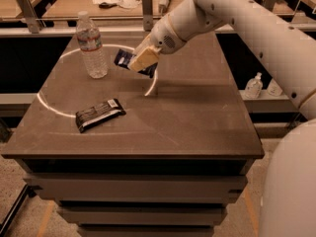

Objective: Move rxbar blueberry near water bottle

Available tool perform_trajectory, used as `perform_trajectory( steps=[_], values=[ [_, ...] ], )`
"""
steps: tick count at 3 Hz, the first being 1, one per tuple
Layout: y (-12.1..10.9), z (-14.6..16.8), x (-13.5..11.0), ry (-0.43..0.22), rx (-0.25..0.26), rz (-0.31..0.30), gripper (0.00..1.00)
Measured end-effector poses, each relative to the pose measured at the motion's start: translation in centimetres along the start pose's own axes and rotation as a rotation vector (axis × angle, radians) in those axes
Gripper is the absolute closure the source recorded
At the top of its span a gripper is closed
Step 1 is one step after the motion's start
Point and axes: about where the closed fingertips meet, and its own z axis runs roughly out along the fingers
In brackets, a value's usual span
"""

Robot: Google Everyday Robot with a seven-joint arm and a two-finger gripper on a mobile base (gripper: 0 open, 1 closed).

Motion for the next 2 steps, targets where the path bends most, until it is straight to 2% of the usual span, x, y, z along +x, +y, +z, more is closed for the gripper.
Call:
perform_trajectory(
  steps=[1,2],
  values=[
    [-1.1,2.2,-0.3,0.018,0.030,0.022,1.00],
    [-1.6,3.7,-0.4,0.010,0.029,0.046,1.00]
  ],
)
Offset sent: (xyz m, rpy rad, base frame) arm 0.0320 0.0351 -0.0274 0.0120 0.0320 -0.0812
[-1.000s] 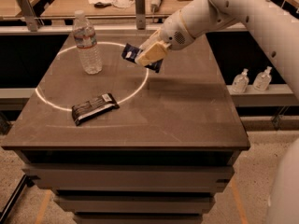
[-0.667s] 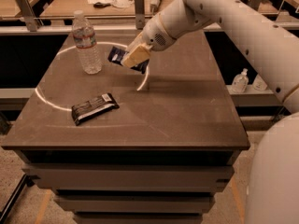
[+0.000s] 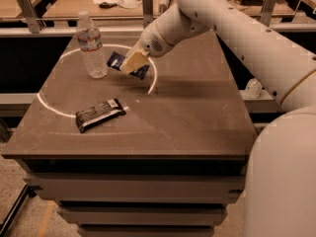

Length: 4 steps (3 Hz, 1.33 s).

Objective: Move rxbar blueberry near water bottle

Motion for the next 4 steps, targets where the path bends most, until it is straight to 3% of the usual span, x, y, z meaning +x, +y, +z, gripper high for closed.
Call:
perform_trajectory(
  steps=[4],
  values=[
    [0.1,2.4,-0.3,0.007,-0.037,0.034,0.05]
  ],
)
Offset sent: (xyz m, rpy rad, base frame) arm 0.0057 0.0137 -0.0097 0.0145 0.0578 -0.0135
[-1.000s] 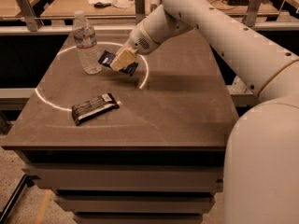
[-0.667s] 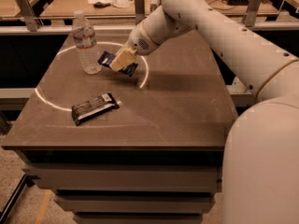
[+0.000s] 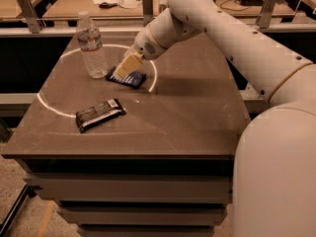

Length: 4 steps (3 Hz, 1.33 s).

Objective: Move rxbar blueberry near water bottle

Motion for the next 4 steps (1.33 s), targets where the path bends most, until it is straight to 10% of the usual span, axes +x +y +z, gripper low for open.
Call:
perform_trajectory(
  steps=[4],
  values=[
    [-1.1,-7.0,2.8,-0.013,-0.171,-0.053,0.00]
  ],
)
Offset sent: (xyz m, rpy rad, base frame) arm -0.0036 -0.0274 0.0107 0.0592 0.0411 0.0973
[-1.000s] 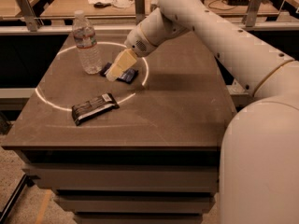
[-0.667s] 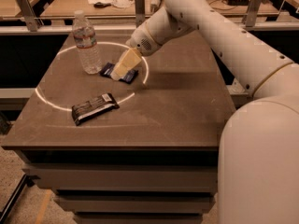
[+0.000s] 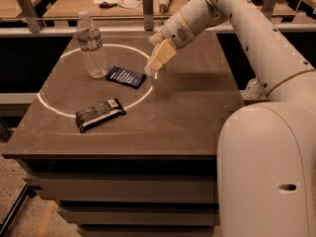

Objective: Move rxbar blueberry near water bottle

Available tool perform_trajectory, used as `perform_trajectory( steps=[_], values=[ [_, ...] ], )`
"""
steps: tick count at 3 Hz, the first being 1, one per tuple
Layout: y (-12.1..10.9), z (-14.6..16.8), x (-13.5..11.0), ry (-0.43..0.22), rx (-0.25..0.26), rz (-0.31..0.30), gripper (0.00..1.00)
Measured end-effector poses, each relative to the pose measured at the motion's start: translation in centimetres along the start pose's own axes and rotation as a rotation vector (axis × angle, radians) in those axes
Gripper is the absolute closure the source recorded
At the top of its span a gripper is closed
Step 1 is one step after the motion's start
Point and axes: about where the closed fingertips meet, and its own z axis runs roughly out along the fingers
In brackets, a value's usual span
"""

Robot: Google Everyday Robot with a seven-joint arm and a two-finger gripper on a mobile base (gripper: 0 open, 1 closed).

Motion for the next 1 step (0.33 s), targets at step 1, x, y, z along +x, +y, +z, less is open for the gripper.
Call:
perform_trajectory(
  steps=[1],
  values=[
    [0.00,0.01,0.00,0.000,0.000,0.000,0.00]
  ],
)
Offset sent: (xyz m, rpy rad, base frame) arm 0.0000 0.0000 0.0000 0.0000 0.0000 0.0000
